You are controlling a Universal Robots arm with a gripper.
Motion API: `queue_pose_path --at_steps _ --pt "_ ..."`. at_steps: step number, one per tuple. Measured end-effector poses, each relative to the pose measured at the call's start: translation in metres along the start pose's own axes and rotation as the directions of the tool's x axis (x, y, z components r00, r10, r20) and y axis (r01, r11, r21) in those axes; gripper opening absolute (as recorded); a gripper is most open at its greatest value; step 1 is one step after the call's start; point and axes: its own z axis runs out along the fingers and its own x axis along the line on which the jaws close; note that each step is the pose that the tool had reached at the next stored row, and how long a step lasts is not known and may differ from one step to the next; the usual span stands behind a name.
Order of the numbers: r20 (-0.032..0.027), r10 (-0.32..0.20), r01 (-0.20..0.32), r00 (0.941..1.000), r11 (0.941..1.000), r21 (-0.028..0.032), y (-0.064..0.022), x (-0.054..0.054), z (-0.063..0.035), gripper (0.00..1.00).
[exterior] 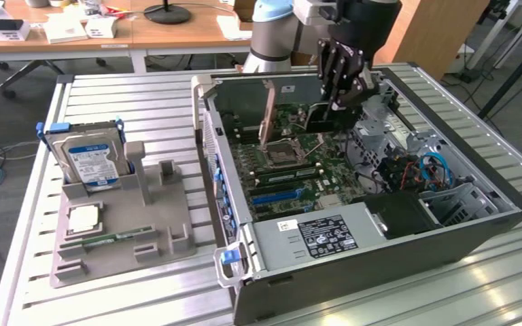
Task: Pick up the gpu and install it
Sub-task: 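Insert the gpu into the slot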
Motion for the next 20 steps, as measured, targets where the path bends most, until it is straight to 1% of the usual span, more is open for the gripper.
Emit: queue_pose_path --at_steps 20 --pt "0.0 0.0 0.0 1.0 1.0 0.0001 -0.0003 0.001 0.0364 0.26"
